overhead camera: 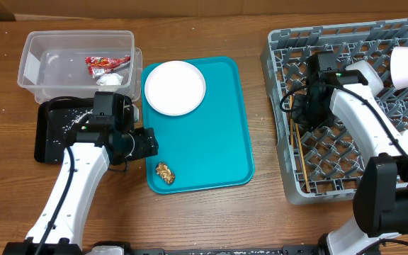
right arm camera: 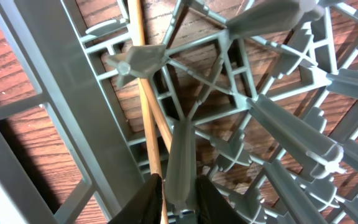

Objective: Sort waste into correct bins and load items into the dishwasher

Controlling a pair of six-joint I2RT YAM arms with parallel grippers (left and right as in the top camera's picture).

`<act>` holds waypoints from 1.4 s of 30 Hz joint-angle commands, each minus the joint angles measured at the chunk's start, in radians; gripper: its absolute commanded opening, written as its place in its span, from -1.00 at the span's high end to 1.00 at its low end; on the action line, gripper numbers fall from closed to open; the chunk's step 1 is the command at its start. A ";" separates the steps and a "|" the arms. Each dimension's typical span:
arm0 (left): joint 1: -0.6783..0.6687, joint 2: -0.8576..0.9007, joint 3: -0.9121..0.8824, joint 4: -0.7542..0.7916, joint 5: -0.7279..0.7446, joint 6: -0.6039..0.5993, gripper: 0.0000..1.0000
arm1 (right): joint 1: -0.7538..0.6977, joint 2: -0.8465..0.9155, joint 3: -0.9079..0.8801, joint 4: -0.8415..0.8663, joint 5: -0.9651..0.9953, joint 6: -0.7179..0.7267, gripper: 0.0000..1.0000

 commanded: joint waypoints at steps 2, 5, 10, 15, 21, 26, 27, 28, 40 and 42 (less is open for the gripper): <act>-0.008 -0.012 0.019 0.000 -0.005 0.004 -0.50 | 0.004 -0.010 0.000 0.041 -0.045 0.006 0.58; -0.008 -0.012 0.019 0.000 -0.005 0.004 -0.50 | 0.004 -0.010 0.000 0.043 -0.045 0.005 0.58; -0.008 -0.012 0.019 0.000 -0.005 0.005 -0.50 | 0.004 -0.010 0.000 0.021 -0.045 0.005 0.39; -0.008 -0.012 0.019 0.000 -0.006 0.005 -0.50 | 0.004 -0.073 0.060 -0.021 -0.033 0.005 0.13; -0.008 -0.012 0.019 0.003 -0.010 0.005 -0.50 | 0.025 -0.142 0.174 0.055 -0.163 -0.045 -0.27; 0.012 -0.013 0.042 -0.090 -0.212 -0.117 -0.55 | 0.114 -0.105 0.171 0.168 -0.310 -0.087 -0.28; 0.034 -0.013 0.065 -0.132 -0.237 -0.120 -0.56 | 0.142 -0.087 0.171 0.186 -0.310 -0.087 -0.29; 0.076 -0.013 0.105 -0.184 -0.240 -0.119 -0.57 | 0.195 -0.050 0.171 0.218 -0.306 -0.087 -0.29; 0.216 -0.012 0.184 -0.262 -0.231 -0.120 -0.64 | 0.468 0.217 0.171 0.496 0.006 0.105 -0.30; 0.216 -0.012 0.184 -0.261 -0.231 -0.120 -0.64 | 0.483 0.256 0.171 0.536 0.005 0.131 -0.31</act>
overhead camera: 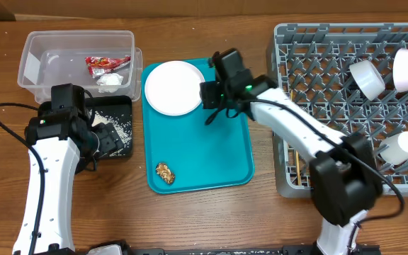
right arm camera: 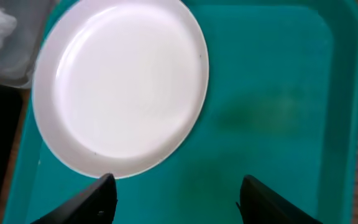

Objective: Sort waste into correct bins and load items into the dishwasher
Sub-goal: 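Reach the right gripper to the white plate and grasp its rim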

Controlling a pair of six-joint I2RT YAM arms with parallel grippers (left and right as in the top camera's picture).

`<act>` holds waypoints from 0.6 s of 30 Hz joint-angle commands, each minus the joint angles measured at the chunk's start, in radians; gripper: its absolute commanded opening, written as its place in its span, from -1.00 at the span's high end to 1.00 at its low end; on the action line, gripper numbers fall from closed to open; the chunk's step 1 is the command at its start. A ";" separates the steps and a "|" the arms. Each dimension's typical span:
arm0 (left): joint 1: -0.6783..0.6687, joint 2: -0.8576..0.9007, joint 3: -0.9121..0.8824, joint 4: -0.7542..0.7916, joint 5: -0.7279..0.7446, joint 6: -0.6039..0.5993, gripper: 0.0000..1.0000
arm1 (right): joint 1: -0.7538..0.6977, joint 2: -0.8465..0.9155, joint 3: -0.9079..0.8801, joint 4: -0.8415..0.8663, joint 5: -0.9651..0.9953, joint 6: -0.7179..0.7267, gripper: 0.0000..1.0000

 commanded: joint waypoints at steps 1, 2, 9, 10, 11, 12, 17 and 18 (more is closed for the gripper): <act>0.004 -0.010 0.015 -0.003 -0.012 -0.011 -0.64 | 0.024 0.081 0.007 0.068 0.057 0.086 -0.31; 0.003 -0.010 0.015 -0.003 -0.011 -0.011 -0.64 | 0.032 0.101 0.007 0.107 0.057 0.086 -0.30; 0.003 -0.010 0.015 -0.015 -0.011 -0.010 -0.64 | 0.048 0.166 0.007 0.245 0.079 0.086 -0.24; 0.003 -0.010 0.015 -0.017 -0.012 -0.010 -0.64 | 0.048 0.179 0.007 0.230 0.108 0.086 -0.22; 0.003 -0.010 0.015 -0.017 -0.012 -0.010 -0.64 | 0.048 0.182 0.007 0.226 0.114 0.086 -0.23; 0.003 -0.010 0.015 -0.017 -0.011 -0.011 -0.64 | 0.047 0.193 0.007 0.215 0.115 0.085 -0.21; 0.003 -0.010 0.015 -0.018 -0.011 -0.011 -0.64 | 0.046 0.240 0.007 0.169 0.114 0.085 -0.11; 0.003 -0.010 0.015 -0.018 -0.011 -0.011 -0.64 | 0.045 0.243 0.007 0.144 0.122 0.085 0.02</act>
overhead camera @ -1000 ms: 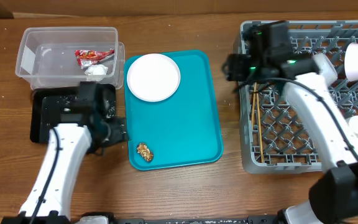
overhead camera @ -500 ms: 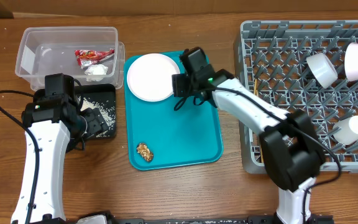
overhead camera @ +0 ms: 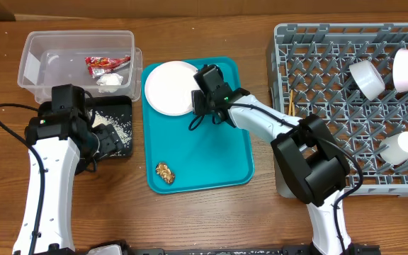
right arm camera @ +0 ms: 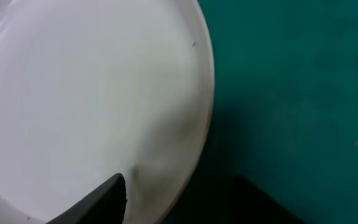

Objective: Sort waste into correct bins and load items into the dishwasher
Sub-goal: 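Reach the right gripper to the white plate and grasp its rim, then lift the white plate and carry it right into the rack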

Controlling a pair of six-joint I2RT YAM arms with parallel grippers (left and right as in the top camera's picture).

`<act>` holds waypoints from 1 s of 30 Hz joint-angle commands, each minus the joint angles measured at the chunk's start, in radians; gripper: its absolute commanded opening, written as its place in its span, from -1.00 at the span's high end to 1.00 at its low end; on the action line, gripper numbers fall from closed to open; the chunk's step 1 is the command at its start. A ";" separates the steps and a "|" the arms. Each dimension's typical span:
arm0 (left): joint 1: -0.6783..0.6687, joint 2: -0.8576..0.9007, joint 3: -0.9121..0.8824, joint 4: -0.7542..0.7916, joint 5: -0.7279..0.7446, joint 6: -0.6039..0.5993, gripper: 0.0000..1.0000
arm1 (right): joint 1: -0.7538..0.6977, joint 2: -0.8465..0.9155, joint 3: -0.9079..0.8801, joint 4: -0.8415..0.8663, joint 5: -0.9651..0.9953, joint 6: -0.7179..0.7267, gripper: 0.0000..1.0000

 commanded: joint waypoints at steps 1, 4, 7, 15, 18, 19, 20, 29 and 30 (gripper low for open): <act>0.003 -0.010 0.015 -0.004 -0.012 -0.011 -0.64 | -0.008 0.040 0.003 -0.058 0.038 0.010 0.16; 0.003 -0.010 0.015 -0.003 -0.012 -0.011 -0.64 | -0.020 0.031 0.005 -0.109 0.084 0.010 0.31; 0.003 -0.010 0.015 -0.002 -0.012 -0.011 -0.65 | -0.069 0.000 0.005 -0.163 0.088 0.010 0.63; 0.003 -0.010 0.015 0.004 -0.011 -0.011 -0.65 | -0.177 -0.108 0.005 -0.261 -0.053 -0.175 0.92; 0.003 -0.010 0.015 0.010 0.011 -0.011 -0.65 | -0.196 -0.159 0.005 -0.327 -0.071 -0.211 0.92; 0.003 -0.010 0.015 0.011 0.011 -0.011 -0.65 | -0.200 -0.177 0.005 -0.340 -0.071 -0.219 0.92; 0.003 -0.010 0.015 0.012 0.010 -0.011 -0.64 | -0.206 -0.203 0.005 -0.355 -0.071 -0.229 0.92; 0.004 -0.010 0.015 0.013 0.010 -0.011 -0.65 | -0.344 -0.506 0.005 -0.371 0.065 -0.299 0.92; 0.004 -0.010 0.015 0.013 0.010 -0.011 -0.65 | -0.367 -0.532 0.005 -0.364 0.126 -0.338 0.92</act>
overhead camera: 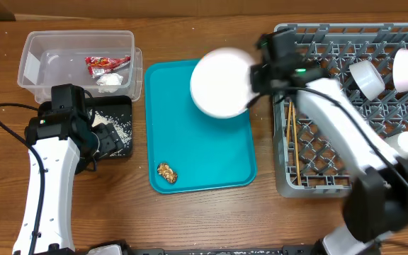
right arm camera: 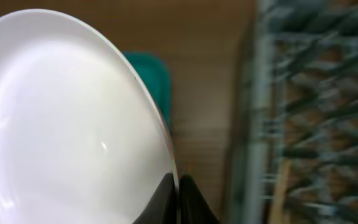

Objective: Sort waste into correct bins and load items into the dishwasher
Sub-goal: 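Lift the white plate and carry it right into the rack, then stand the plate upright in the rack slots and open the right gripper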

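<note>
My right gripper [right arm camera: 178, 198] is shut on the rim of the white plate [overhead camera: 220, 82], holding it in the air over the right part of the teal tray [overhead camera: 190, 159], just left of the grey dish rack [overhead camera: 346, 152]. In the right wrist view the plate [right arm camera: 67, 124] fills the left half and the rack [right arm camera: 303, 124] is blurred at the right. A brown food scrap [overhead camera: 165, 172] lies on the tray's front left. My left gripper [overhead camera: 108, 138] sits over the black bin [overhead camera: 48, 145]; its jaws do not show clearly.
A clear plastic bin [overhead camera: 41, 60] at the back left holds a red wrapper [overhead camera: 107, 64] and white tissue. Wooden chopsticks [overhead camera: 293, 142] lie in the rack's left side. Two white cups [overhead camera: 365, 78] and a pink cup [overhead camera: 406, 67] stand in the rack.
My right gripper was at the plate's edge on the tray with its fingers apart. Now it is shut on the rim and holds the plate off the tray, further right, next to the rack.
At first my right gripper was down in the rack by the chopsticks and my left gripper stood beside the tray. Then the right stood open above the plate and the left was at the black bin. It then sat at the plate's rim, and now holds the plate raised.
</note>
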Controlling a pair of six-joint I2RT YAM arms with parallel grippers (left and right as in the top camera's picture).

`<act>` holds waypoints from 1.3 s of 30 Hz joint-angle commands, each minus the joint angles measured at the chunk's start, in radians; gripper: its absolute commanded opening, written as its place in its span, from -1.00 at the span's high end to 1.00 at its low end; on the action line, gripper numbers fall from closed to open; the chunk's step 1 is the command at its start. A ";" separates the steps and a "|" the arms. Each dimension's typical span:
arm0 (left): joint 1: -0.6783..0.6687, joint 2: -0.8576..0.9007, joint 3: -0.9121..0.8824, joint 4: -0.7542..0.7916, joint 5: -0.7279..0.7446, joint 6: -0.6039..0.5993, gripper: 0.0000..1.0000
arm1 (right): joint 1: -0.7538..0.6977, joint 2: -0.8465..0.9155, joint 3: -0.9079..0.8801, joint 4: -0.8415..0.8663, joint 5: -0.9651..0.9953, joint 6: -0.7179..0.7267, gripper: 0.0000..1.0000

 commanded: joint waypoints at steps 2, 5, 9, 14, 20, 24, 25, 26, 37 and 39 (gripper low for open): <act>0.004 -0.010 0.015 0.008 0.008 -0.010 -0.65 | -0.090 -0.119 0.004 0.030 0.244 -0.143 0.92; 0.004 -0.010 0.015 0.009 0.008 -0.011 -0.65 | -0.135 -0.143 0.004 0.094 0.475 -0.288 0.92; 0.004 -0.010 0.015 0.021 0.009 -0.010 -0.67 | -0.192 -0.125 0.002 0.289 0.772 -0.586 0.92; 0.004 -0.010 0.015 0.024 0.008 -0.009 -0.68 | -0.269 -0.076 0.002 0.346 0.774 -0.673 0.92; 0.004 -0.010 0.015 0.024 0.008 -0.006 -0.68 | -0.296 0.007 0.000 0.318 0.816 -0.584 0.92; 0.004 -0.010 0.015 0.024 0.008 -0.006 -0.69 | -0.282 0.045 -0.010 0.269 0.809 -0.515 0.92; 0.004 -0.010 0.015 0.024 0.008 -0.006 -0.69 | -0.274 0.049 -0.010 0.241 0.798 -0.467 0.92; 0.004 -0.010 0.015 0.024 0.008 -0.006 -0.68 | -0.266 0.049 -0.010 0.216 0.782 -0.430 0.92; 0.004 -0.010 0.015 0.024 0.009 -0.006 -0.69 | -0.122 0.049 -0.010 0.059 0.774 -0.233 0.82; 0.004 -0.010 0.015 0.024 0.009 -0.006 -0.69 | -0.074 0.049 -0.010 0.018 0.748 -0.223 0.26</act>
